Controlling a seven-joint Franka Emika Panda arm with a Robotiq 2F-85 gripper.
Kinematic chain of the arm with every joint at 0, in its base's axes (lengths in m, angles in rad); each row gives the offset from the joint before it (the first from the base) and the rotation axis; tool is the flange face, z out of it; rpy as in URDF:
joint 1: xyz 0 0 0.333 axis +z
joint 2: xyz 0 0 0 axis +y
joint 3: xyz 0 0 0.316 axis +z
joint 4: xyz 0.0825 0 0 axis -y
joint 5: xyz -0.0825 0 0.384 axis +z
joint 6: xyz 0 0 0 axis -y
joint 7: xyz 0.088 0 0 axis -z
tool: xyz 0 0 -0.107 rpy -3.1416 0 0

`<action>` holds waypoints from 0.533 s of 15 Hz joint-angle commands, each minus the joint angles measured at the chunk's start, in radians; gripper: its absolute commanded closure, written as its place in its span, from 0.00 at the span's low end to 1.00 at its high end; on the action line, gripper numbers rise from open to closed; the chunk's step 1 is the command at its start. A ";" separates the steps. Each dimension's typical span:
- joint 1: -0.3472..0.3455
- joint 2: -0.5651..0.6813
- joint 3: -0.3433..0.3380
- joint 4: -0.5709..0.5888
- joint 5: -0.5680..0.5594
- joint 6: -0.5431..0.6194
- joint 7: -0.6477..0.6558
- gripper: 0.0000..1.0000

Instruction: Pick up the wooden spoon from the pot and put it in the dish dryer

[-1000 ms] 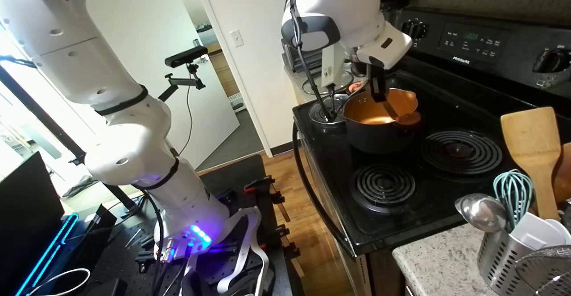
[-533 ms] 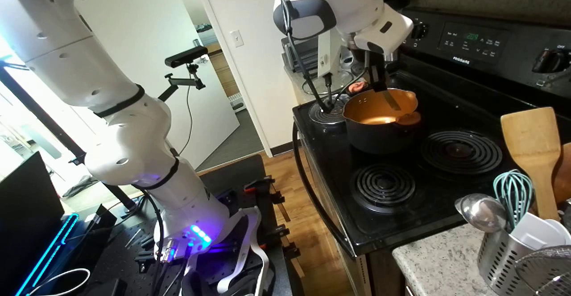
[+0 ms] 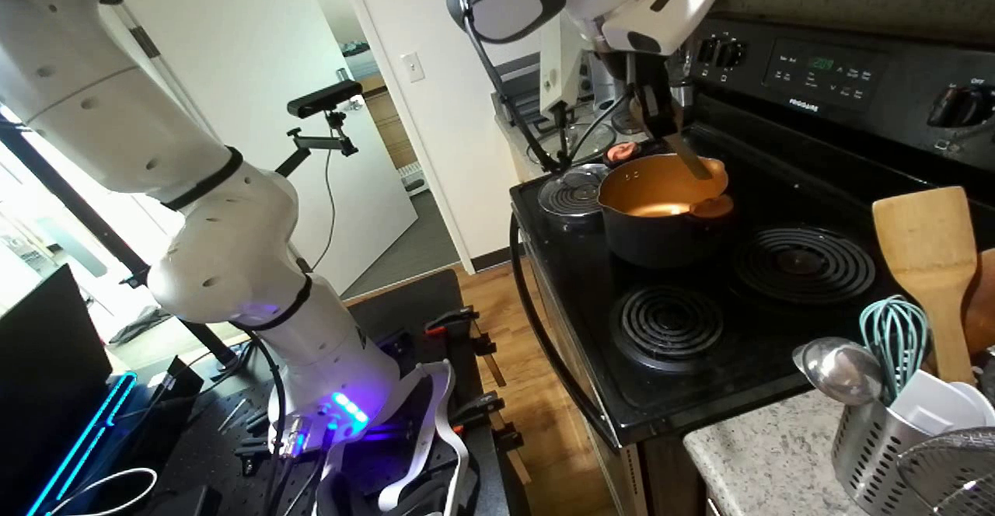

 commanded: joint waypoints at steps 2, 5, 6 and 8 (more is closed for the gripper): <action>-0.008 -0.121 -0.015 -0.047 -0.078 -0.009 0.082 0.97; -0.019 -0.167 -0.018 -0.061 -0.148 -0.009 0.159 0.97; -0.026 -0.183 -0.016 -0.066 -0.176 -0.009 0.186 0.97; -0.044 -0.217 -0.011 -0.082 -0.229 -0.001 0.239 0.97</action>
